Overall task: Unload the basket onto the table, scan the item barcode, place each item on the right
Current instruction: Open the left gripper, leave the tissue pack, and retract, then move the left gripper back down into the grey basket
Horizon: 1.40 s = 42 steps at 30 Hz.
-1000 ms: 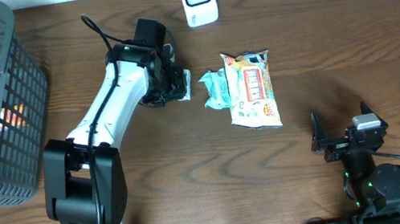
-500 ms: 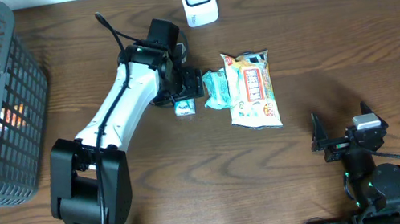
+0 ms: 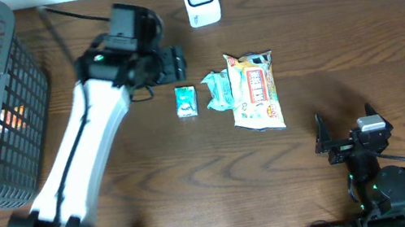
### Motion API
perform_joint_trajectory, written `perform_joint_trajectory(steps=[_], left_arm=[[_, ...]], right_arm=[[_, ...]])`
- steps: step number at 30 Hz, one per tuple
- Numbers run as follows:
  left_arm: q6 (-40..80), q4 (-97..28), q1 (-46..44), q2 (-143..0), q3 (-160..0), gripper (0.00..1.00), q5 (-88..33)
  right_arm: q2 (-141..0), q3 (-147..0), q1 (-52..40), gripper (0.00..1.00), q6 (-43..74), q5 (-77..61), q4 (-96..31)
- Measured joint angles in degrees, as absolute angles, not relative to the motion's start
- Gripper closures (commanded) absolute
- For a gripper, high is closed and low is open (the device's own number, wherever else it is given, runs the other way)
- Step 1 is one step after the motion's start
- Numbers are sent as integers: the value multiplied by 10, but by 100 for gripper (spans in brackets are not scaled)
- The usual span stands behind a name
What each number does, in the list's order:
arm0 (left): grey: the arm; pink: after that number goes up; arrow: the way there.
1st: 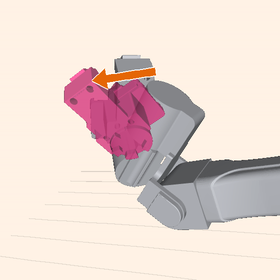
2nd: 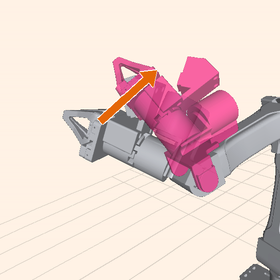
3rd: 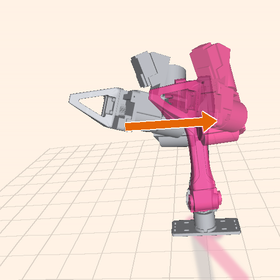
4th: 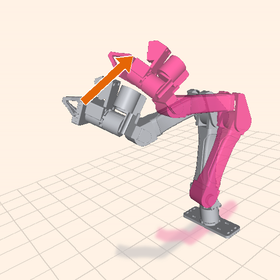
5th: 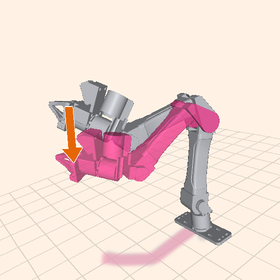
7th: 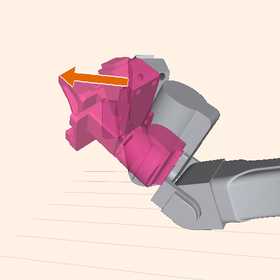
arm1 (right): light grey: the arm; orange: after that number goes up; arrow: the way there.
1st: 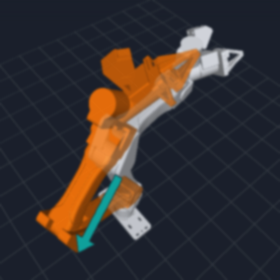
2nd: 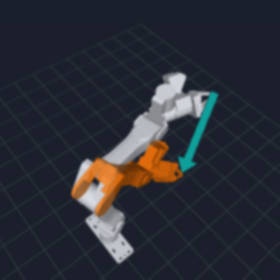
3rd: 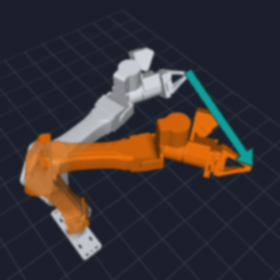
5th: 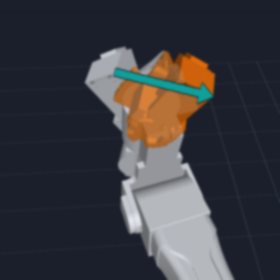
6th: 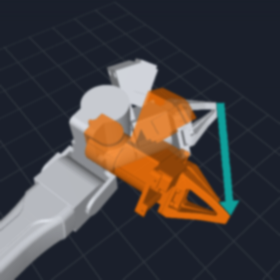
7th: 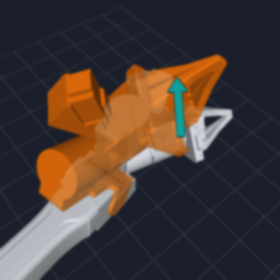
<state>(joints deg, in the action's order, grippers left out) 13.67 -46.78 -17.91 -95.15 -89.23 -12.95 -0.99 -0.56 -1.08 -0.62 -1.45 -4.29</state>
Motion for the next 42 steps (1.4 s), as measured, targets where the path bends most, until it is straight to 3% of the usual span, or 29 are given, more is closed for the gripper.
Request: perform_joint_trajectory(steps=[12,30,42], left_arm=[[131,-415,-116,-804,-894,23,29],[131,-273,103,-774,-894,23,49],[131,-265,276,-774,-894,23,51]], right_arm=[[-10,-6,-11,1,-6,-14,-43],[-10,-6,-11,1,-6,-15,-43],[-10,-6,-11,1,-6,-14,-43]])
